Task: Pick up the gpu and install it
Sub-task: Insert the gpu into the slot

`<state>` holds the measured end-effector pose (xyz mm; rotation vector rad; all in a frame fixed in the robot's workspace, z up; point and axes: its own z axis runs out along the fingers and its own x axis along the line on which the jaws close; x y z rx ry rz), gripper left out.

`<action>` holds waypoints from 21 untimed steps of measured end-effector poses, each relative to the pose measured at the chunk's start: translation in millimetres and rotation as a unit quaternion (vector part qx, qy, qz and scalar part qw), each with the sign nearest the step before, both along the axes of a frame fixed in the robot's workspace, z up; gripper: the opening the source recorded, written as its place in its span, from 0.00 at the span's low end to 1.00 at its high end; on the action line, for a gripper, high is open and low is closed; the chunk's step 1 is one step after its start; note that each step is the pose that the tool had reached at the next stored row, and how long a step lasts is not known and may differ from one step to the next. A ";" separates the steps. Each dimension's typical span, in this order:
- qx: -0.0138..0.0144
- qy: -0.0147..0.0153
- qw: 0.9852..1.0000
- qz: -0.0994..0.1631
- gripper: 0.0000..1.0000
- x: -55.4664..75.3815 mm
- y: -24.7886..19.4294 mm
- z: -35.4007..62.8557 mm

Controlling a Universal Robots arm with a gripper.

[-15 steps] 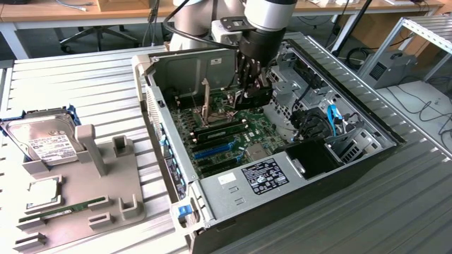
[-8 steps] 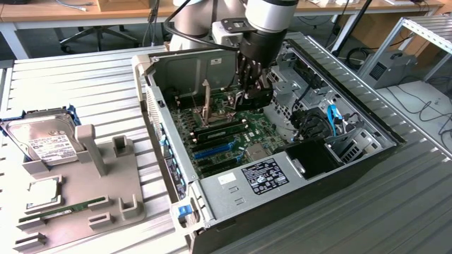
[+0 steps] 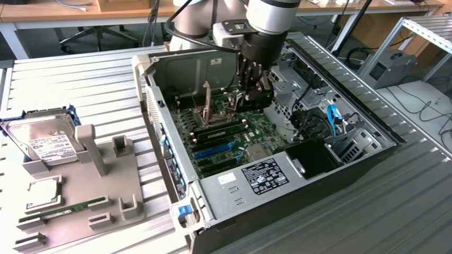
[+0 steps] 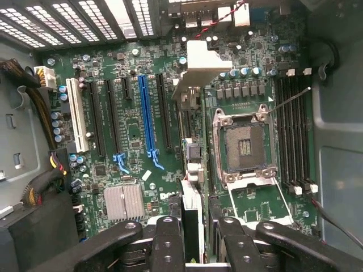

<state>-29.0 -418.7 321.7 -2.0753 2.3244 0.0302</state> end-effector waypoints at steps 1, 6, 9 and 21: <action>0.000 0.000 1.000 0.000 0.29 0.0 -0.5 -0.1; 0.001 0.000 1.000 0.000 0.29 0.0 -4.9 -0.5; 0.001 0.000 1.000 0.000 0.29 0.0 -7.1 -0.6; 0.003 0.000 1.000 0.000 0.29 0.0 -18.0 -1.2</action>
